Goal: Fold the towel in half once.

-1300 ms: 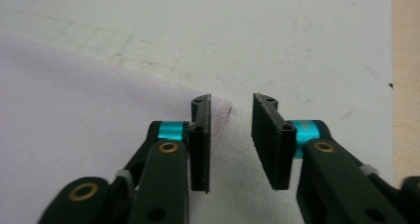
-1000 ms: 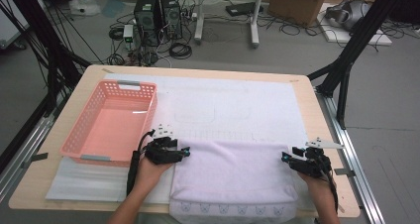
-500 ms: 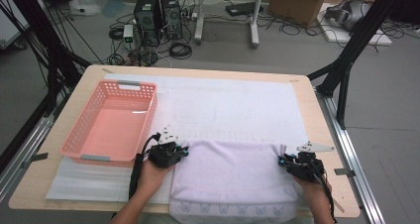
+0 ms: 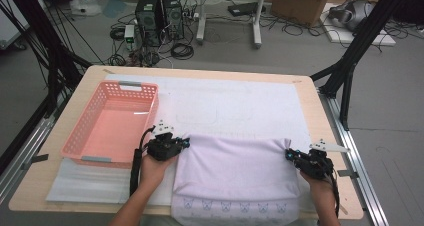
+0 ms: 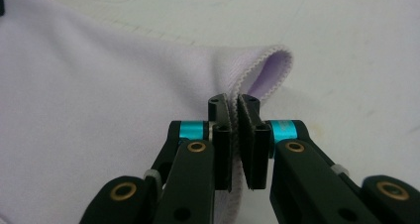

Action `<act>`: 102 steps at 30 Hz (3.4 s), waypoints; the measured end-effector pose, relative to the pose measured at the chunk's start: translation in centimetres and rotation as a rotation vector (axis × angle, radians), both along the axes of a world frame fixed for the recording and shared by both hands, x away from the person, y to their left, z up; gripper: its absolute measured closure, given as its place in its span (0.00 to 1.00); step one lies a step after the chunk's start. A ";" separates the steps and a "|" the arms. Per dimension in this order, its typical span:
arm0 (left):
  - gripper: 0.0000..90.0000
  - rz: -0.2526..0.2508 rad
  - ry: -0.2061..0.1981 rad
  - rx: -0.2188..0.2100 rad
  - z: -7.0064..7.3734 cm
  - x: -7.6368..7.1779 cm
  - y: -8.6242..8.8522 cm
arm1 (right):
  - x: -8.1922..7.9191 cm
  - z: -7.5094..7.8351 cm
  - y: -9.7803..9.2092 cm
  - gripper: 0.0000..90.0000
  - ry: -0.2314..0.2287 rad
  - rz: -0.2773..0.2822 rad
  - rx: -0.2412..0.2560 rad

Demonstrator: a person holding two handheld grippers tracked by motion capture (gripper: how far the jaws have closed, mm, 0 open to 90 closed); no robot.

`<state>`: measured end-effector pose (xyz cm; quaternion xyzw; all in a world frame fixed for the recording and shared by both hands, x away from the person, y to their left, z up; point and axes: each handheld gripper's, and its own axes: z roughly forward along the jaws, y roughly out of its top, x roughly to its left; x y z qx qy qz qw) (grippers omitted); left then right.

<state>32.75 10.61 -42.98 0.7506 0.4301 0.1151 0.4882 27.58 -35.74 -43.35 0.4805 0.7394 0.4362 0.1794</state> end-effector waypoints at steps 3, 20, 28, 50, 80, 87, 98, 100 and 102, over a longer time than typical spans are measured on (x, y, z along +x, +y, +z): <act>0.95 0.014 -0.009 -0.013 1.0 1.3 0.1 | 1.2 0.5 -0.1 0.95 -0.016 -0.011 -0.003; 0.95 0.091 -0.025 -0.002 3.4 8.6 0.5 | 10.3 3.9 1.1 0.95 -0.093 -0.056 -0.057; 0.95 0.110 -0.032 0.026 3.9 10.9 0.6 | 13.3 4.1 1.9 0.95 -0.088 -0.095 -0.067; 0.51 0.034 -0.062 -0.040 2.9 8.8 -0.7 | 13.3 4.6 2.0 0.66 -0.029 -0.086 0.002; 0.97 -0.134 0.056 0.101 -1.6 1.6 -0.9 | 7.8 -0.4 0.4 0.93 0.127 0.055 -0.072; 0.97 -0.167 -0.032 0.043 -1.5 -1.7 -0.2 | 4.1 -0.8 -0.3 0.93 0.048 0.077 -0.049; 0.96 -0.216 -0.060 -0.023 -1.2 -6.0 1.0 | -0.2 -0.7 -0.6 0.93 0.001 0.127 -0.047; 0.96 -0.224 -0.060 -0.030 -1.2 -6.8 1.1 | -1.0 -0.6 -0.8 0.93 -0.005 0.137 -0.039; 0.96 -0.225 -0.062 -0.037 -1.1 -7.4 1.1 | -1.7 -0.4 -1.0 0.93 -0.011 0.144 -0.027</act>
